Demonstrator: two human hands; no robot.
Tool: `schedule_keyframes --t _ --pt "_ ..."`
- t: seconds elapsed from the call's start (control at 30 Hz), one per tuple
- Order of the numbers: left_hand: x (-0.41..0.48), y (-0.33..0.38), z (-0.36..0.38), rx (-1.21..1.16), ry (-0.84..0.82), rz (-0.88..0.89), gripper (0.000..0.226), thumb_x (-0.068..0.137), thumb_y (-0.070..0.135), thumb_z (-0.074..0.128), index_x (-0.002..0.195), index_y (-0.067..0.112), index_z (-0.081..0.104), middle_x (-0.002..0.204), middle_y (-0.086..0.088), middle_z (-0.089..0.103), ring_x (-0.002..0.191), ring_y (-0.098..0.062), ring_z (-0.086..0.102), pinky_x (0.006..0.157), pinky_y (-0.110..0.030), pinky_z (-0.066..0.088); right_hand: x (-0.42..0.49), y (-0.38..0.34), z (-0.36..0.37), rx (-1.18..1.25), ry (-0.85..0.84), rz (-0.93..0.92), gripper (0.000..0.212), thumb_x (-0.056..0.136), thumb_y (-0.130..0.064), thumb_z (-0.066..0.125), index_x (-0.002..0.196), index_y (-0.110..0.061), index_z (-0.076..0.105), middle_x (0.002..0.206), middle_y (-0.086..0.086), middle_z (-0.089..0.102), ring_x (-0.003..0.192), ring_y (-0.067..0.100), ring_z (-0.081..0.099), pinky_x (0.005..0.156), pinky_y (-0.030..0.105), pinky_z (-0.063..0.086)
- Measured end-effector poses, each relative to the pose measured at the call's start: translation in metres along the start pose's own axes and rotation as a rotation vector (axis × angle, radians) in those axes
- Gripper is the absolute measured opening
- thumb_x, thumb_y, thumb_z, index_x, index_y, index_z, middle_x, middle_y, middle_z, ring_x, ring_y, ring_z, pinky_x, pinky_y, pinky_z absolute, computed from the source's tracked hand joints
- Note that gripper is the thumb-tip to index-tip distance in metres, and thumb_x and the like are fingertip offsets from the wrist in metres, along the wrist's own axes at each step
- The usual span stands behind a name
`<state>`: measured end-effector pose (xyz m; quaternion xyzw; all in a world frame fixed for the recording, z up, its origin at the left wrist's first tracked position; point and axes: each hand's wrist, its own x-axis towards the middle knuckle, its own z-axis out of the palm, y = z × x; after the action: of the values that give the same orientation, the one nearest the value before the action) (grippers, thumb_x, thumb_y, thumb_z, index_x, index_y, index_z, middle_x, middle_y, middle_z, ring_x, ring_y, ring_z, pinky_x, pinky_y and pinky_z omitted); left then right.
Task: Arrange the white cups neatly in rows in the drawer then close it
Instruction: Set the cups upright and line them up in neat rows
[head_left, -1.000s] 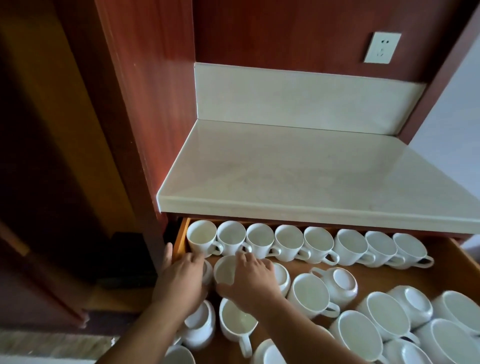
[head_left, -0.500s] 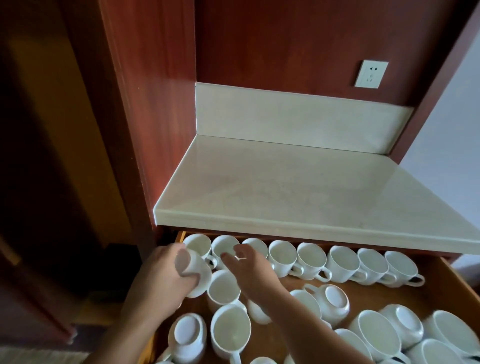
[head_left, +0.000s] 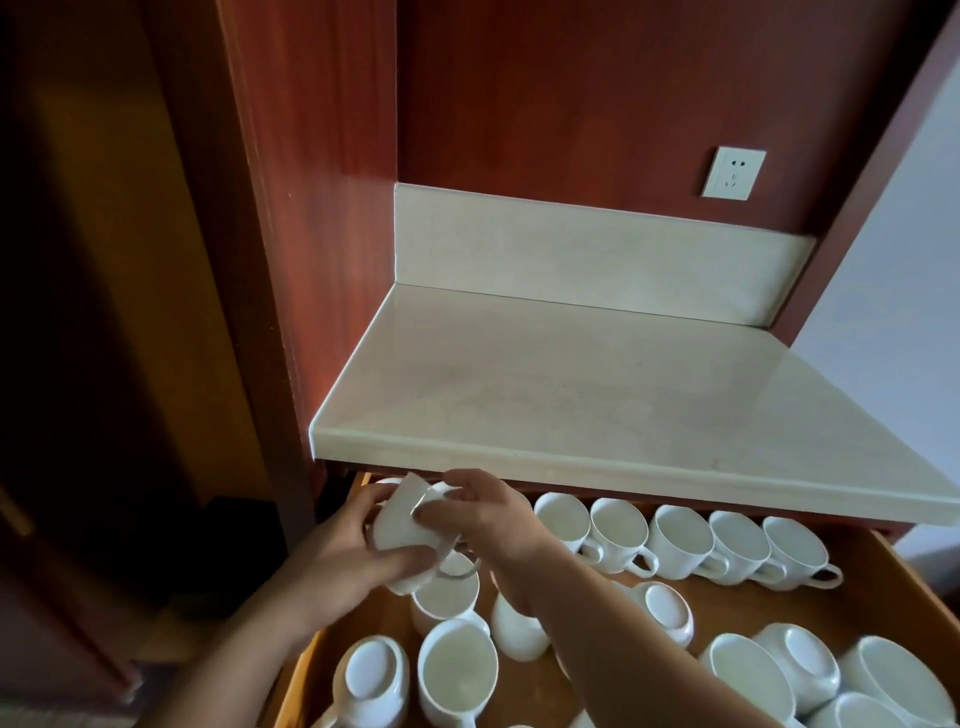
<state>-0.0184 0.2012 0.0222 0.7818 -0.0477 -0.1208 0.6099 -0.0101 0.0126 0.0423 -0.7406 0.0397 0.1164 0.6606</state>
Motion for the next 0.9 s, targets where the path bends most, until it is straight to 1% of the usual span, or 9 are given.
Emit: schedule_keyframes --t 0.07,0.13,0.23,0.3,0.37,0.5,0.63,0.83,0.9 --pt "0.001 0.001 0.001 0.029 -0.025 0.007 0.079 0.052 0.058 0.092 0.124 0.049 0.06 0.112 0.011 0.075 0.101 -0.012 0.073 0.091 -0.044 0.06 -0.004 -0.004 0.003 -0.238 0.02 -0.049 0.067 0.067 -0.04 0.086 0.129 -0.031 0.061 0.111 -0.009 0.063 0.095 0.013 0.066 0.075 0.03 0.053" --pt "0.004 -0.003 -0.001 0.044 -0.004 0.012 0.076 0.056 0.055 0.093 0.124 0.048 0.061 0.112 0.011 0.075 0.1 -0.011 0.073 0.089 -0.042 0.061 -0.003 -0.004 0.003 -0.321 -0.012 -0.115 0.054 0.077 -0.048 0.081 0.126 -0.035 0.062 0.112 -0.013 0.061 0.097 0.011 0.065 0.075 0.026 0.051" --pt "0.009 -0.015 -0.002 0.086 0.108 -0.023 0.073 0.057 0.05 0.094 0.118 0.055 0.055 0.109 0.015 0.073 0.098 -0.006 0.07 0.088 -0.038 0.059 0.01 0.012 -0.005 -0.348 0.108 -0.081 0.034 0.088 -0.051 0.061 0.11 -0.027 0.068 0.102 -0.007 0.068 0.092 0.015 0.067 0.085 0.043 0.057" --pt "0.011 -0.023 0.001 0.125 0.181 -0.034 0.074 0.059 0.046 0.094 0.117 0.052 0.049 0.111 0.016 0.068 0.101 -0.006 0.066 0.086 -0.035 0.055 0.02 0.03 -0.011 -0.681 0.121 -0.086 0.028 0.095 -0.036 0.049 0.108 -0.017 0.065 0.104 0.005 0.066 0.096 0.026 0.065 0.081 0.043 0.053" --pt "0.013 -0.029 0.0 0.136 0.217 -0.03 0.079 0.057 0.048 0.092 0.122 0.048 0.047 0.112 0.016 0.065 0.102 -0.004 0.063 0.085 -0.034 0.054 0.023 0.052 -0.009 -0.973 0.072 -0.048 0.035 0.097 -0.035 0.045 0.126 -0.018 0.058 0.12 0.009 0.059 0.113 0.032 0.057 0.087 0.039 0.045" --pt "0.015 -0.034 -0.005 0.177 0.198 0.001 0.079 0.056 0.047 0.09 0.122 0.047 0.046 0.113 0.014 0.065 0.101 -0.005 0.064 0.085 -0.033 0.055 0.025 0.08 0.001 -1.132 -0.013 0.014 0.069 0.087 -0.053 0.056 0.146 -0.025 0.036 0.145 0.002 0.044 0.136 0.028 0.037 0.114 0.043 0.028" --pt "0.017 -0.04 -0.009 0.326 0.164 0.029 0.072 0.068 0.04 0.091 0.121 0.043 0.043 0.113 0.015 0.059 0.096 -0.003 0.061 0.075 -0.022 0.049 0.029 0.087 0.004 -1.121 -0.023 0.042 0.081 0.081 -0.063 0.059 0.147 -0.022 0.036 0.145 0.001 0.044 0.138 0.025 0.039 0.115 0.042 0.026" --pt "0.024 -0.045 -0.017 0.491 0.099 0.082 0.075 0.064 0.049 0.09 0.12 0.041 0.042 0.119 0.016 0.052 0.101 -0.004 0.057 0.075 -0.021 0.046 0.026 0.076 0.004 -1.017 -0.009 0.009 0.052 0.083 -0.053 0.058 0.126 -0.027 0.049 0.131 -0.001 0.053 0.128 0.024 0.049 0.107 0.041 0.037" --pt "0.027 -0.042 -0.019 0.488 0.086 0.09 0.076 0.063 0.05 0.09 0.12 0.043 0.042 0.12 0.019 0.053 0.101 -0.002 0.057 0.075 -0.018 0.044 0.025 0.08 0.004 -1.007 -0.09 0.012 0.07 0.075 -0.054 0.068 0.136 -0.028 0.043 0.138 -0.001 0.048 0.132 0.024 0.046 0.109 0.041 0.037"
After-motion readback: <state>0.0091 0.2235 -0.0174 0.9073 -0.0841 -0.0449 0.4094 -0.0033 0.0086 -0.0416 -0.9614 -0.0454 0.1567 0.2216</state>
